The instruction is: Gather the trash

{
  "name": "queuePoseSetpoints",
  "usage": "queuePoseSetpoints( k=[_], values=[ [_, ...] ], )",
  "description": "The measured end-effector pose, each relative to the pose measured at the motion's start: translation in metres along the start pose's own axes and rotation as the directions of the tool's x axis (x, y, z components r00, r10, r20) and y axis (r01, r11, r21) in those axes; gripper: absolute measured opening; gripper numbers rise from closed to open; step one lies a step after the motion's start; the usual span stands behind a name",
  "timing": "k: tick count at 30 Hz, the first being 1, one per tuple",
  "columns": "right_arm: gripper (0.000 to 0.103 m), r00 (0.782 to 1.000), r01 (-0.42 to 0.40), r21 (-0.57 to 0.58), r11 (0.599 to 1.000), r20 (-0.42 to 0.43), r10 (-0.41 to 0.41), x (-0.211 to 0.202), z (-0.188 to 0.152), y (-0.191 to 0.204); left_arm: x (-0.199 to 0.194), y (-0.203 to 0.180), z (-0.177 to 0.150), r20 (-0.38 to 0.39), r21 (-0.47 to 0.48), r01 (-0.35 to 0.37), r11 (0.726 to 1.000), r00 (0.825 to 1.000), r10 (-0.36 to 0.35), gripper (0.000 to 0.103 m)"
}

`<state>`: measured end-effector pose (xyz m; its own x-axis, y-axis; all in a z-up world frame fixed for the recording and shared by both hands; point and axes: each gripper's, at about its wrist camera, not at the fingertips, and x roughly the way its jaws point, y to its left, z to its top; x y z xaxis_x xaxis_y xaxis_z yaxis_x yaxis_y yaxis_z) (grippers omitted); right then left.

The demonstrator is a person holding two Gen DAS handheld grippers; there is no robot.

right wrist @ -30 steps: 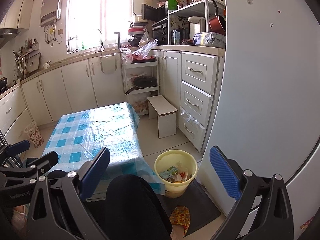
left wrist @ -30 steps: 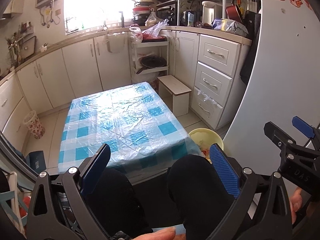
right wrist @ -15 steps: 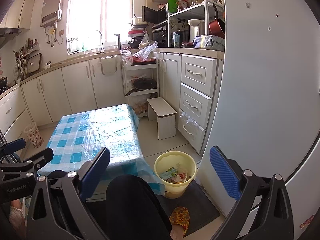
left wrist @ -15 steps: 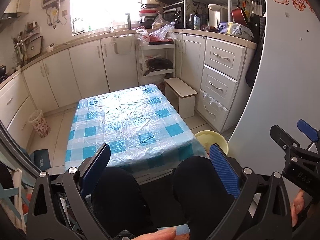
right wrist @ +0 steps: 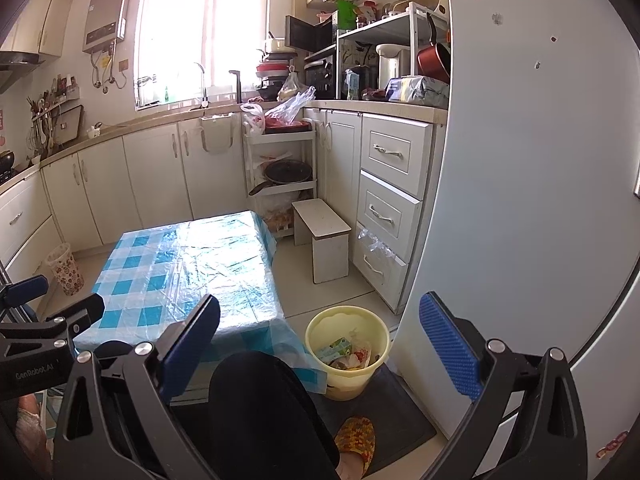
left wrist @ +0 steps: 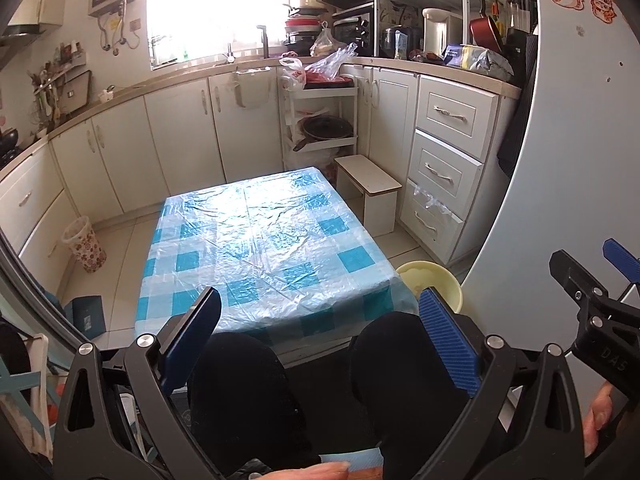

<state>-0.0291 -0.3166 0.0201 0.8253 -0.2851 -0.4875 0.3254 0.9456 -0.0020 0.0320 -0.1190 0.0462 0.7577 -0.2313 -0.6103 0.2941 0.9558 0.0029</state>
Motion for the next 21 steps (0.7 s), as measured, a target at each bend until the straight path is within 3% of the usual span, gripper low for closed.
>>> queuePoseSetpoints(
  k=[21],
  values=[
    [0.096, 1.000, 0.005, -0.016, 1.000, 0.022, -0.005, -0.0042, 0.0005, 0.0032, -0.0045, -0.0019, -0.0017, 0.015, 0.022, -0.008, 1.000, 1.000, 0.008, 0.095]
  ],
)
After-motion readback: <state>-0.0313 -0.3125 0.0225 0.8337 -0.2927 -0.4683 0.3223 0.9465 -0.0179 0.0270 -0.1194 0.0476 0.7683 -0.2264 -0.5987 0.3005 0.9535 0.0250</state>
